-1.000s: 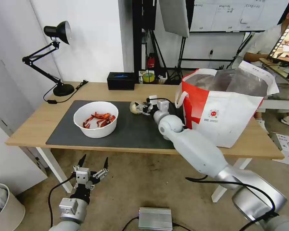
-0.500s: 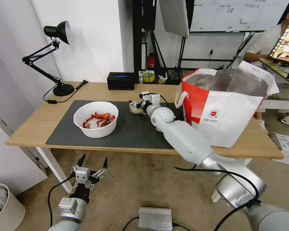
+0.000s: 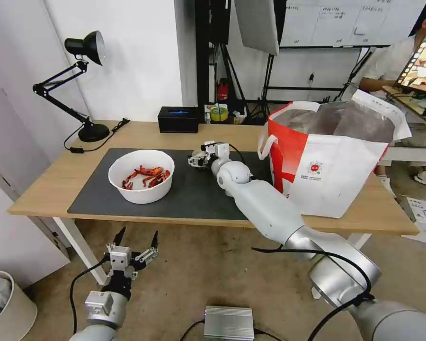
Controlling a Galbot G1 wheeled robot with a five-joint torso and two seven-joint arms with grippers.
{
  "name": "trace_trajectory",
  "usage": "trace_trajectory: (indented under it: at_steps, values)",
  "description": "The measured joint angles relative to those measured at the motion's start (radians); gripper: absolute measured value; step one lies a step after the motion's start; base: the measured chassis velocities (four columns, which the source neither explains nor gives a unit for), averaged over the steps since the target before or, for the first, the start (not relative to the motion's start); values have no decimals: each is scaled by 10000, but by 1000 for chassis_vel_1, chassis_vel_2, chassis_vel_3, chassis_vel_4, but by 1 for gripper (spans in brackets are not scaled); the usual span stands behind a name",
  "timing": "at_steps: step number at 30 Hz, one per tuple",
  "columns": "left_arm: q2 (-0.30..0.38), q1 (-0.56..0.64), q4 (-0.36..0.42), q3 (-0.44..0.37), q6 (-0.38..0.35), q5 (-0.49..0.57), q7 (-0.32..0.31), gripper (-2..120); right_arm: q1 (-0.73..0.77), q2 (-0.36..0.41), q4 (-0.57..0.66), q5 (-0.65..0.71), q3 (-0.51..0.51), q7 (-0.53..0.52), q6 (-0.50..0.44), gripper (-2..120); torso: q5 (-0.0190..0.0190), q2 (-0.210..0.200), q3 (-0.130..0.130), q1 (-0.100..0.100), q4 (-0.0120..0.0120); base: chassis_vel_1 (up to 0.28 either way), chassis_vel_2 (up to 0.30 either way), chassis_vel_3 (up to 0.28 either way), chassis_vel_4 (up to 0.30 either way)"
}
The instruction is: Pick up the trash from the table and place it into the takeout bag.
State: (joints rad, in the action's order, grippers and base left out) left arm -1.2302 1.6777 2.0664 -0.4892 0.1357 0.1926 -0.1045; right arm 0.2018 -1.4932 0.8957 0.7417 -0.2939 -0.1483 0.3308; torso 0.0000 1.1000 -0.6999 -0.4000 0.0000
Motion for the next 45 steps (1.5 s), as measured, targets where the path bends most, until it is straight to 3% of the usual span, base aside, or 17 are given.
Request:
trace_trajectory:
  at_steps: [10,28,31,36,45]
  values:
    - [-36,43,22,-4,33,-10,1,100,91,-73,-171,-95,35,-16,2,100,0,0,0,1,1,0,0,0,0]
    - [-109,129,117,-41,75,-68,2,100,744,687,1153,236,18,-337,4,37,1,0,0,1,0,0,0,0,0]
    - [-114,153,183,-35,75,-77,1,100,960,1037,1817,346,18,-475,5,22,1,0,-1,1,1,0,0,0,0]
    - [-114,213,243,-55,75,-83,-5,100,1223,1722,3037,607,-58,-741,65,8,1,0,0,1,0,0,0,0,0]
    - [-195,282,319,-13,75,-172,-20,100,2118,2980,5828,797,55,-1459,303,4,1,1,0,2,-1,0,0,0,0]
